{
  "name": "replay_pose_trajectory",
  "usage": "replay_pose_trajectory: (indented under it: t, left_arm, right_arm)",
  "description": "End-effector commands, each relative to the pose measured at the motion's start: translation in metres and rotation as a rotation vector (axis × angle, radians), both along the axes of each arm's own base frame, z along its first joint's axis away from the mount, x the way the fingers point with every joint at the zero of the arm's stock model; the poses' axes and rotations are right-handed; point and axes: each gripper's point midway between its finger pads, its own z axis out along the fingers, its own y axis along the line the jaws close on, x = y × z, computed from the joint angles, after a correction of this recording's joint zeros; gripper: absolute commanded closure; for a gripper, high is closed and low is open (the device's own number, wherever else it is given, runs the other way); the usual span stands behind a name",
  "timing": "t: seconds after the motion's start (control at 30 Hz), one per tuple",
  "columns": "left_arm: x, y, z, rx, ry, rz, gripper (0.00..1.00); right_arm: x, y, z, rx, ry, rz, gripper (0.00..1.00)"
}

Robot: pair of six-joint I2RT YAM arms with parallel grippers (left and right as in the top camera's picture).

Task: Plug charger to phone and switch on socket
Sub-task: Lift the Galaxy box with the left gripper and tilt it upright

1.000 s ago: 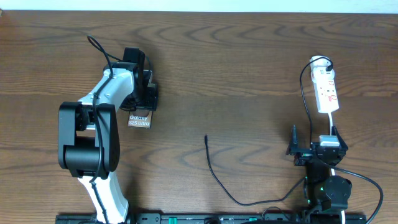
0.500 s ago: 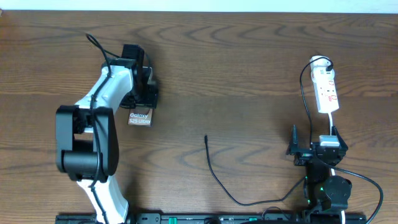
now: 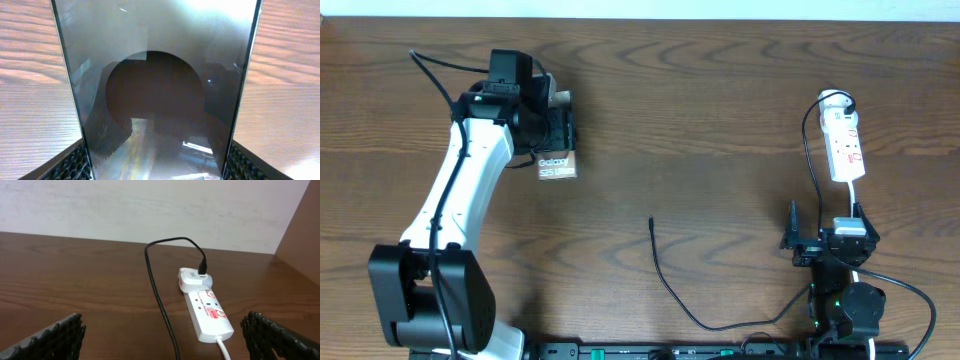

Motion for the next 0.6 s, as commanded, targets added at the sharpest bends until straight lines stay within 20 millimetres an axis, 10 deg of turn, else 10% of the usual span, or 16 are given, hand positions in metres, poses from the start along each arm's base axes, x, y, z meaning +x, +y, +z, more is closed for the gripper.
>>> replay_pose_trajectory:
  t: [0.0,0.57]
  left_arm:
    - [-0.001,-0.034,0.037,-0.248,-0.016,0.016,0.93]
    - [0.005,-0.046,0.119,-1.078,0.367,0.424,0.93]
  right_arm:
    - [0.000,-0.001,0.000,-0.013,0.000,-0.004,0.01]
    - [0.000,-0.001,-0.001,-0.013,0.001,-0.004,0.01]
